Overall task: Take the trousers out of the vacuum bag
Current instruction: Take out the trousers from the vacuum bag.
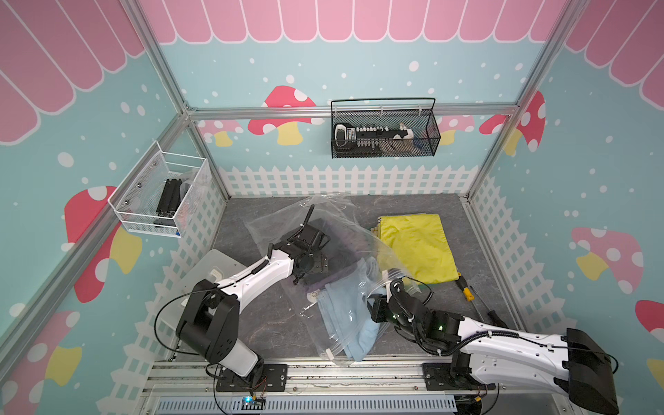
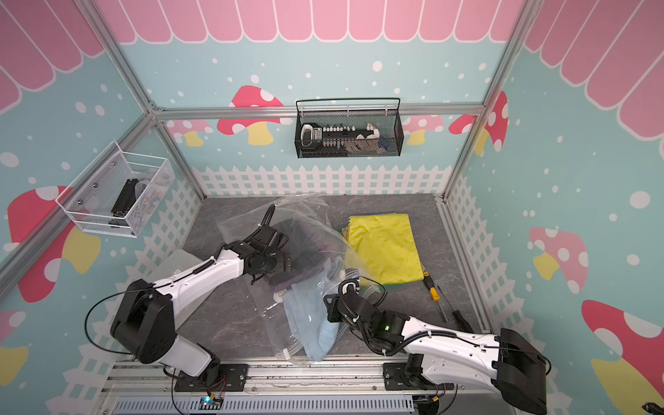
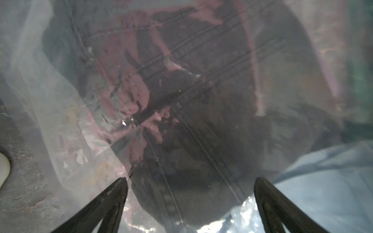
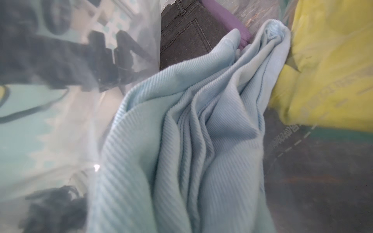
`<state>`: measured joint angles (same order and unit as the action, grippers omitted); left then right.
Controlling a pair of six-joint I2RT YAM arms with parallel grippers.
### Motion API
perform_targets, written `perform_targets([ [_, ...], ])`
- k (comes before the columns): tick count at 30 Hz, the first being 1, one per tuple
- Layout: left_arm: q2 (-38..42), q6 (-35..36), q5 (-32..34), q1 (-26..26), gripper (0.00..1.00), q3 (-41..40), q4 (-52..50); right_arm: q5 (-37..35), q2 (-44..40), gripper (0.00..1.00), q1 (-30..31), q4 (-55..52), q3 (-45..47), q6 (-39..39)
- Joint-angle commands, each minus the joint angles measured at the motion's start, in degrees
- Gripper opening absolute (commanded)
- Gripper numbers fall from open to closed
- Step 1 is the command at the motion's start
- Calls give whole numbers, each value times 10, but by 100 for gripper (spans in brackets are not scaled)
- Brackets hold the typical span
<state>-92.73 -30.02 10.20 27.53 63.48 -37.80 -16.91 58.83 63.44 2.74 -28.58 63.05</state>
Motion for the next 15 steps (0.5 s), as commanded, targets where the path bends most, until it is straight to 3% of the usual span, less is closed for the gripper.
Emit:
perform_targets([
  [1, -45, 0, 7, -30, 98, 28, 16, 1, 32, 0, -20, 90, -18, -12],
  [15, -210, 20, -8, -180, 97, 209, -25, 120, 253, 0, -116, 212, -150, -27],
])
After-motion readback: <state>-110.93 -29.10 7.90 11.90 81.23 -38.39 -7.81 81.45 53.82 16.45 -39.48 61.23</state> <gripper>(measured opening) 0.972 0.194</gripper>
